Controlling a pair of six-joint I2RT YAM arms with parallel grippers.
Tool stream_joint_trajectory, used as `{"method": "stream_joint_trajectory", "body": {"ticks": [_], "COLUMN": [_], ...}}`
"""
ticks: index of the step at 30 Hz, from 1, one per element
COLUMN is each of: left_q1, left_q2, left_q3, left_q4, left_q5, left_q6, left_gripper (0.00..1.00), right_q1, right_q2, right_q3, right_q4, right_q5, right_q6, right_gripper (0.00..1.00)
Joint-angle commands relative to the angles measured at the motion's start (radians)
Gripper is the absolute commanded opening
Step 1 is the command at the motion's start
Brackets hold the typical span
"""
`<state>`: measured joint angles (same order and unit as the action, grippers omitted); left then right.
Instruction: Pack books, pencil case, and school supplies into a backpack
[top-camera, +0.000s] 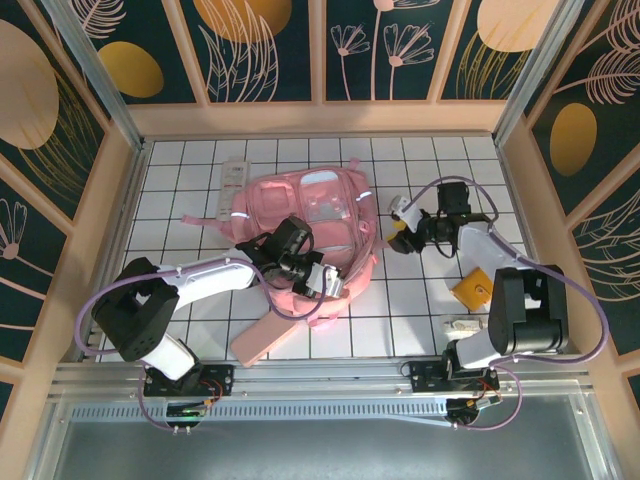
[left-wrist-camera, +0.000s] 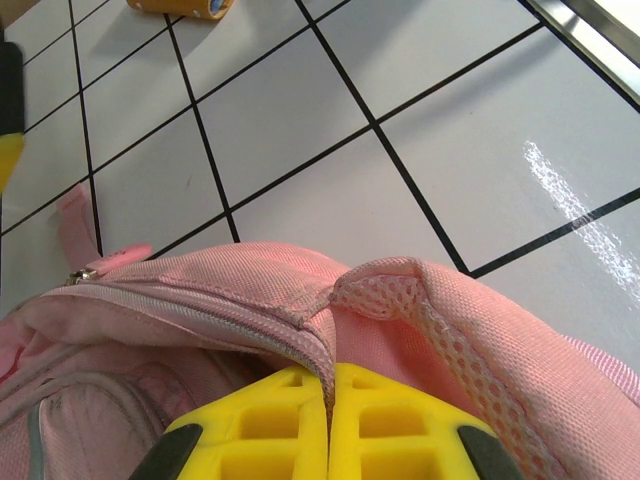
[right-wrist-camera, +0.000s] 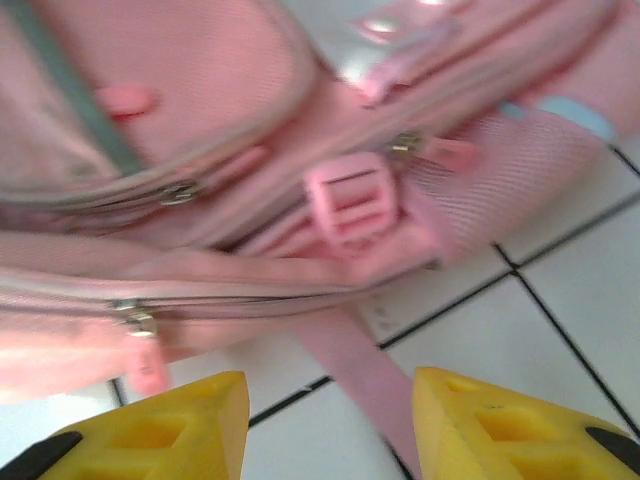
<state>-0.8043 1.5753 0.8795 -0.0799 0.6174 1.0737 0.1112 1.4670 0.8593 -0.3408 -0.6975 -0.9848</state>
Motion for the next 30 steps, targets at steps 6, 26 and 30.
{"method": "stream_joint_trajectory", "body": {"ticks": [6, 26, 30], "left_q1": [-0.006, -0.007, -0.005], "left_q2": [-0.004, 0.017, 0.019], "left_q3": [0.017, 0.032, 0.031], "left_q4": [0.022, 0.045, 0.037], "left_q5": [0.087, 0.08, 0.073], "left_q6": [0.052, 0.044, 0.05], "left_gripper": [0.0, 0.0, 0.0], "right_q1": [0.068, 0.136, 0.083], "right_q2": [0.081, 0.127, 0.097], "right_q3": [0.0, -0.033, -0.054], "right_q4": [-0.103, 0.012, 0.071], "right_q5": [-0.057, 0.054, 0.022], "right_q6": [-0.104, -0.058, 0.004], "right_gripper": [0.49, 0.06, 0.0]}}
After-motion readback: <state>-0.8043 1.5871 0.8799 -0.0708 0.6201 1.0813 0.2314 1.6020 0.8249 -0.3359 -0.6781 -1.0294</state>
